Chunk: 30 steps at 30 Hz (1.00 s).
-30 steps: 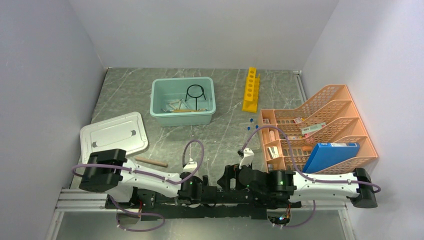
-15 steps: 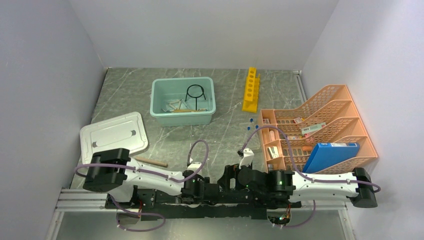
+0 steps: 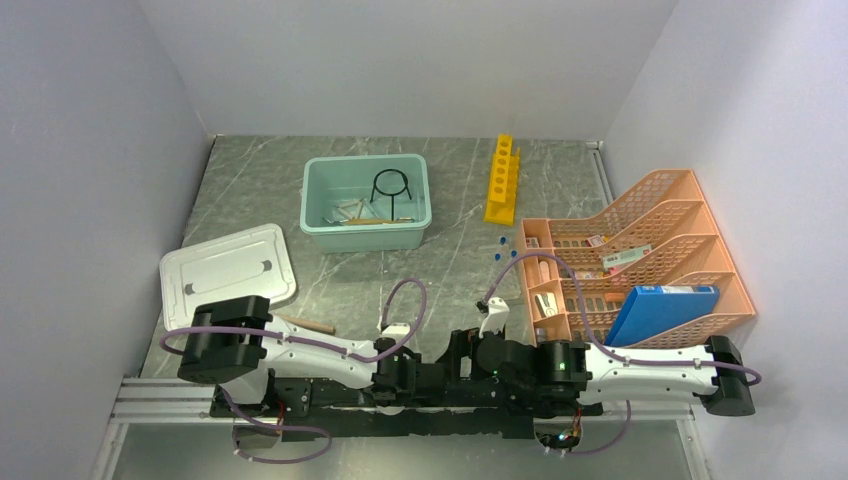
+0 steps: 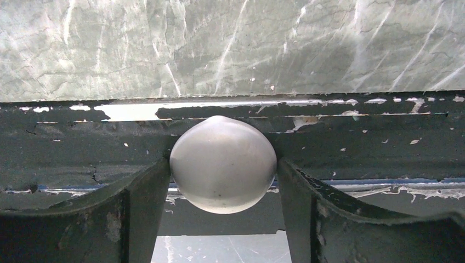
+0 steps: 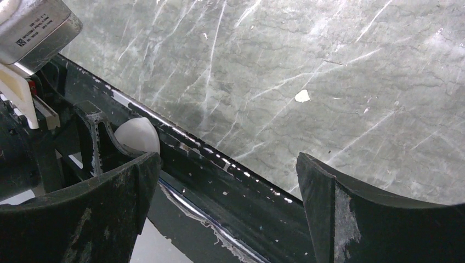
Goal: Organize the chemistry lab equipment
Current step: Pick up the chemistry item at the center of the board.
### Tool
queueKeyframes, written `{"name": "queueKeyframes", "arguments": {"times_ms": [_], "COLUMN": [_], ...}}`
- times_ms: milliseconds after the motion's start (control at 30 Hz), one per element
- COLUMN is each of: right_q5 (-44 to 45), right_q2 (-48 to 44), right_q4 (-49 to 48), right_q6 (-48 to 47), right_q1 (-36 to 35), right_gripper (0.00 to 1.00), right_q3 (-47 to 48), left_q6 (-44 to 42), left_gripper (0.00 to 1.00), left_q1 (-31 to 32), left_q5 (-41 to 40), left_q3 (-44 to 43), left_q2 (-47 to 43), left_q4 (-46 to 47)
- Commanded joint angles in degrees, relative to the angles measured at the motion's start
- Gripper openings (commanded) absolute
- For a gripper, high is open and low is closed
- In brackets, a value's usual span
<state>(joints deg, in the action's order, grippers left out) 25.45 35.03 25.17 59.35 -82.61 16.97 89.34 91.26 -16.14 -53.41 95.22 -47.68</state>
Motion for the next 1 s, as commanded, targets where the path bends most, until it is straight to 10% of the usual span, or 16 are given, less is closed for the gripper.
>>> {"name": "queueKeyframes", "arguments": {"times_ms": [0,600,967], "right_q5": [1.78,1.69,0.09], "right_q2": [-1.04,-3.28,-3.98], "right_q4": [1.06,1.29,-1.91], "right_q6": [0.90,1.24,0.61], "right_q1": [-0.10,-0.10,-0.10], "right_gripper": [0.99,0.99,0.99], "right_q3": [-0.17,-0.18,-1.02], "left_q6": [-1.38,-2.16,-9.89], "left_gripper": [0.72,0.06,0.05], "left_q1": [0.09,-0.27,-5.67], "left_q5": [1.56,-5.04,-5.48], "left_q3": [5.24,3.79,4.85], "left_q2": [5.16,-6.45,-17.38], "left_q4": [4.26,0.36,7.02]}}
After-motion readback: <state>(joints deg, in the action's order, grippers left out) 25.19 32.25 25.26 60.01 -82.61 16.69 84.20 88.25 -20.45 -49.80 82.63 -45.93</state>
